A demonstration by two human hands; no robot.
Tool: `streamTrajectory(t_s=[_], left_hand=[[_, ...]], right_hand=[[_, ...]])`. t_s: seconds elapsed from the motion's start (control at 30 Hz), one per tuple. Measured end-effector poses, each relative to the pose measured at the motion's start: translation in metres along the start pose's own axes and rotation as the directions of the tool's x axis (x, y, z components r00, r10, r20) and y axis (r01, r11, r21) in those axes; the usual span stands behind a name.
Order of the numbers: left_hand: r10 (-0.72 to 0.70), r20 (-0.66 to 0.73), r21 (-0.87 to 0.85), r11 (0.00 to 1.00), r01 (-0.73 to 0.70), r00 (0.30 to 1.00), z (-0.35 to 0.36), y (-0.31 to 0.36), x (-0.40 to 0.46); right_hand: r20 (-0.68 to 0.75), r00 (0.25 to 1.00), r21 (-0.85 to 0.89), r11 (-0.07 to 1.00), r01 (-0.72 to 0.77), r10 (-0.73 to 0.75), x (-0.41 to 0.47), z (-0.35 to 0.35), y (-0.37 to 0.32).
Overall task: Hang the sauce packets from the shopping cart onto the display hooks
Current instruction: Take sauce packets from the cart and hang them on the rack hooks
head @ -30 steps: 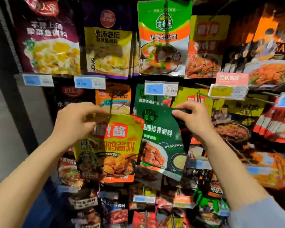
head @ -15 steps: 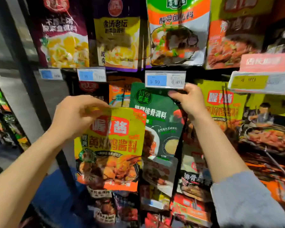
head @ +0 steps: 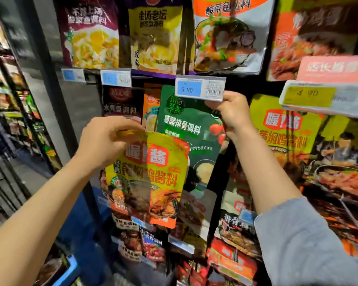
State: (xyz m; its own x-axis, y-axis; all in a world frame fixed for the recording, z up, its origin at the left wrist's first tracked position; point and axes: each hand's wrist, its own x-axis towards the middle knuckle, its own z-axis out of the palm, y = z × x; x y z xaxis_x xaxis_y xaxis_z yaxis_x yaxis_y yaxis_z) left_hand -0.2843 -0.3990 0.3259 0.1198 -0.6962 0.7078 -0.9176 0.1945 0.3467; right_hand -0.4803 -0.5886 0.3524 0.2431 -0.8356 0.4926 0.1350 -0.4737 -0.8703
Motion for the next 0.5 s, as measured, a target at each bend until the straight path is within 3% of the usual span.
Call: streamTrajectory(t_s=[0.5], left_hand=[[-0.045,-0.058,0.028,0.999,0.046,0.997,-0.007,0.013,-0.026]], right_hand=[[0.044,0.999,-0.036,0.999,-0.004,0.006,0.01,0.003,0.0]])
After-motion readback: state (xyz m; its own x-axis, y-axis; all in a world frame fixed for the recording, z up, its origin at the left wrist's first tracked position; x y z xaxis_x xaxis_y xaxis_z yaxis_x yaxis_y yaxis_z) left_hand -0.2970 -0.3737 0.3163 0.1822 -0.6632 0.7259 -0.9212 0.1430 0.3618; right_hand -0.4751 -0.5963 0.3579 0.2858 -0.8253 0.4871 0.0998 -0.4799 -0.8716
